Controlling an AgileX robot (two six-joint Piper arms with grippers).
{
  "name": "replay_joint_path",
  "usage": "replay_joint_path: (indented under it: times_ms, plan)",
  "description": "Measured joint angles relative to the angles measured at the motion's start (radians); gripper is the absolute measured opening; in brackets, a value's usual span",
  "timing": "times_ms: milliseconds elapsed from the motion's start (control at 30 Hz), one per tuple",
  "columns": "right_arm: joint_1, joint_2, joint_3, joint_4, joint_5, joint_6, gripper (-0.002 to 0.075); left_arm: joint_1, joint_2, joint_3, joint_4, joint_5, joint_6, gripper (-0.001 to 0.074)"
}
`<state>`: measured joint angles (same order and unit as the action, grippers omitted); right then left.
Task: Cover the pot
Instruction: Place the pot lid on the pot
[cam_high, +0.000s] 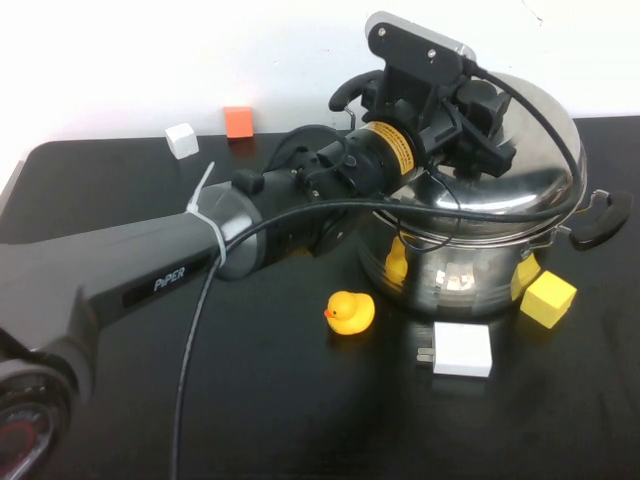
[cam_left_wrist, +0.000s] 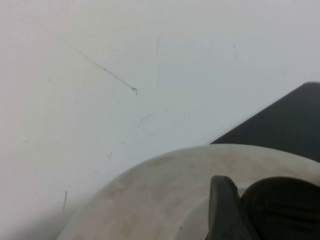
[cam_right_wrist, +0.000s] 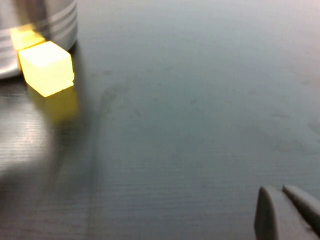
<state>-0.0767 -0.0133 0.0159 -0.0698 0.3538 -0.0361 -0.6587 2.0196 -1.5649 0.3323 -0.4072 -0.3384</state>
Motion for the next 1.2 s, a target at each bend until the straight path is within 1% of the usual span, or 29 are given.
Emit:
replay_joint_path:
  times_ms: [200, 533, 767, 1033, 1200]
  plan:
    - [0.0, 0.0, 0.0, 0.0, 0.0, 0.0, -0.0002, -0.002, -0.021, 0.008, 0.004, 0.062, 0.007, 0.0323]
    - [0.0, 0.0, 0.0, 0.0, 0.0, 0.0, -0.0002, -0.002, -0.022, 0.008, 0.006, 0.075, -0.011, 0.0323]
    - [0.0, 0.0, 0.0, 0.0, 0.0, 0.0, -0.0002, -0.003, -0.027, -0.034, 0.012, 0.188, -0.05, 0.0323]
    - [0.0, 0.0, 0.0, 0.0, 0.0, 0.0, -0.0002, -0.003, -0.029, -0.04, 0.021, 0.207, -0.075, 0.0323]
    - [0.0, 0.0, 0.0, 0.0, 0.0, 0.0, -0.0002, -0.003, -0.029, -0.04, 0.024, 0.182, -0.101, 0.0323]
